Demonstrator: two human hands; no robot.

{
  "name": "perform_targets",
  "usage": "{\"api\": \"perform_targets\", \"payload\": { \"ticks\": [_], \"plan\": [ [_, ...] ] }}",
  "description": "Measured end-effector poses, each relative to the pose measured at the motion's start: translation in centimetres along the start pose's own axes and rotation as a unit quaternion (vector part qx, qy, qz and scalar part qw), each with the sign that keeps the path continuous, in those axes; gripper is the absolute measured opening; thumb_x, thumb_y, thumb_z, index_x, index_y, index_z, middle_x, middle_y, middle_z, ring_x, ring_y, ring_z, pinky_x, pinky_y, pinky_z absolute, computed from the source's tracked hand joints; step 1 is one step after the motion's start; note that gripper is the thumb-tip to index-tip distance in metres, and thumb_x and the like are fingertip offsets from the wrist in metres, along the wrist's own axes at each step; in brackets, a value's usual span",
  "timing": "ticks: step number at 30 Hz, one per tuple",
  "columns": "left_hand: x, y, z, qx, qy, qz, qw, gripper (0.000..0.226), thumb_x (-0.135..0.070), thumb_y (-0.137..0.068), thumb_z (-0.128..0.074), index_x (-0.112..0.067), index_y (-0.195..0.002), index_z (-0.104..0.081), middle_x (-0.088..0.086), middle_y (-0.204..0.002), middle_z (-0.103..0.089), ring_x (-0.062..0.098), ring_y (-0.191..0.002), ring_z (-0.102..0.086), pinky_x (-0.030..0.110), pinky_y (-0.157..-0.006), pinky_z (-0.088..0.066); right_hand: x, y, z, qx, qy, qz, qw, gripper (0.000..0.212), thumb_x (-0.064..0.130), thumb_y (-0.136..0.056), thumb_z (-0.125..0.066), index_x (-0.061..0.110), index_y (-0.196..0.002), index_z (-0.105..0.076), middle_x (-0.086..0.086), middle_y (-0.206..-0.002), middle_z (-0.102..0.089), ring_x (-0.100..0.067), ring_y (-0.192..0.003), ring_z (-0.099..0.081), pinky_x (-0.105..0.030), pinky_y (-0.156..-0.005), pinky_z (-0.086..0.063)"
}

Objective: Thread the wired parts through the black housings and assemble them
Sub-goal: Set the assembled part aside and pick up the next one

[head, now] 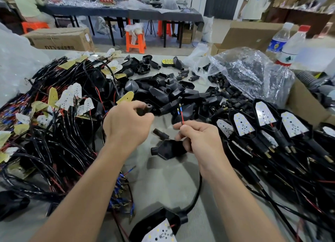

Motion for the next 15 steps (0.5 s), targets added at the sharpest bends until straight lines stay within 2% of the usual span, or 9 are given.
{"api": "perform_targets", "payload": {
  "ticks": [3, 5, 7, 8, 10, 12, 15],
  "plan": [
    [0.8, 0.6, 0.7, -0.072, 0.115, -0.027, 0.990, 0.023, -0.032, -0.086, -0.066, -0.032, -0.108, -0.074, -0.014, -0.097, -0.059, 0.014, -0.096, -0.056, 0.028, -0.083, -0.039, 0.1, 0.0, -0.1, -0.003, -0.011, 0.004, 1.000, 0.021, 0.006, -0.095, -0.057, 0.012, -0.090, -0.077, -0.011, -0.055, -0.059, -0.010, -0.042, -0.034, -0.015, -0.042, -0.028],
    [1.2, 0.8, 0.8, -0.034, 0.227, -0.026, 0.973, 0.020, -0.021, -0.092, -0.063, -0.029, -0.110, -0.069, -0.021, -0.094, -0.063, -0.002, -0.086, -0.058, 0.013, -0.079, -0.041, 0.1, 0.0, -0.1, -0.011, 0.004, 0.011, 1.000, 0.022, 0.013, -0.096, -0.057, 0.011, -0.086, -0.076, -0.010, -0.050, -0.055, -0.010, -0.043, -0.033, -0.016, -0.043, -0.027],
    [1.3, 1.5, 0.8, 0.025, 0.291, -0.028, 0.956, 0.022, -0.016, -0.095, -0.063, -0.036, -0.104, -0.067, -0.024, -0.092, -0.071, -0.004, -0.083, -0.064, 0.014, -0.077, -0.048, 0.3, 0.1, -0.1, -0.006, 0.006, 0.012, 1.000, 0.023, 0.014, -0.096, -0.056, 0.007, -0.083, -0.075, -0.010, -0.048, -0.054, -0.012, -0.044, -0.033, -0.017, -0.042, -0.027],
    [1.5, 2.0, 0.7, 0.045, 0.280, -0.041, 0.958, 0.024, -0.016, -0.095, -0.065, -0.039, -0.101, -0.066, -0.026, -0.094, -0.071, -0.003, -0.086, -0.066, 0.015, -0.077, -0.050, 0.4, 0.2, -0.1, 0.000, 0.002, 0.011, 1.000, 0.023, 0.011, -0.096, -0.056, 0.006, -0.082, -0.074, -0.010, -0.049, -0.056, -0.012, -0.043, -0.034, -0.017, -0.042, -0.028],
    [2.0, 3.0, 0.2, 0.057, 0.226, -0.066, 0.970, 0.028, -0.017, -0.088, -0.074, -0.044, -0.093, -0.065, -0.030, -0.094, -0.068, -0.005, -0.090, -0.064, 0.006, -0.075, -0.045, 0.7, 0.4, -0.1, 0.016, 0.000, 0.016, 1.000, 0.021, 0.004, -0.094, -0.058, 0.003, -0.081, -0.074, -0.010, -0.056, -0.064, -0.013, -0.046, -0.043, -0.017, -0.043, -0.033],
    [2.3, 3.5, -0.2, 0.054, 0.189, -0.081, 0.977, 0.035, -0.012, -0.078, -0.082, -0.044, -0.083, -0.066, -0.025, -0.093, -0.066, -0.005, -0.091, -0.062, 0.000, -0.074, -0.039, 0.8, 0.5, -0.3, 0.031, 0.004, 0.022, 0.999, 0.020, -0.002, -0.091, -0.060, 0.002, -0.079, -0.075, -0.011, -0.066, -0.071, -0.015, -0.052, -0.052, -0.016, -0.046, -0.038],
    [2.4, 3.7, -0.5, 0.056, 0.194, -0.081, 0.976, 0.044, -0.007, -0.075, -0.084, -0.046, -0.076, -0.066, -0.023, -0.092, -0.066, -0.006, -0.092, -0.061, 0.000, -0.075, -0.038, 0.9, 0.6, -0.2, 0.031, 0.024, 0.029, 0.999, 0.023, -0.001, -0.089, -0.062, 0.008, -0.075, -0.077, -0.011, -0.065, -0.071, -0.016, -0.053, -0.049, -0.018, -0.050, -0.041]
  ]
}}
Point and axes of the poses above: each hand's wrist, its own y-axis away from the middle knuckle, its own z-axis out of the back of the hand, x = y × z, the point moved 2 cm from there along -y, towards the middle knuckle
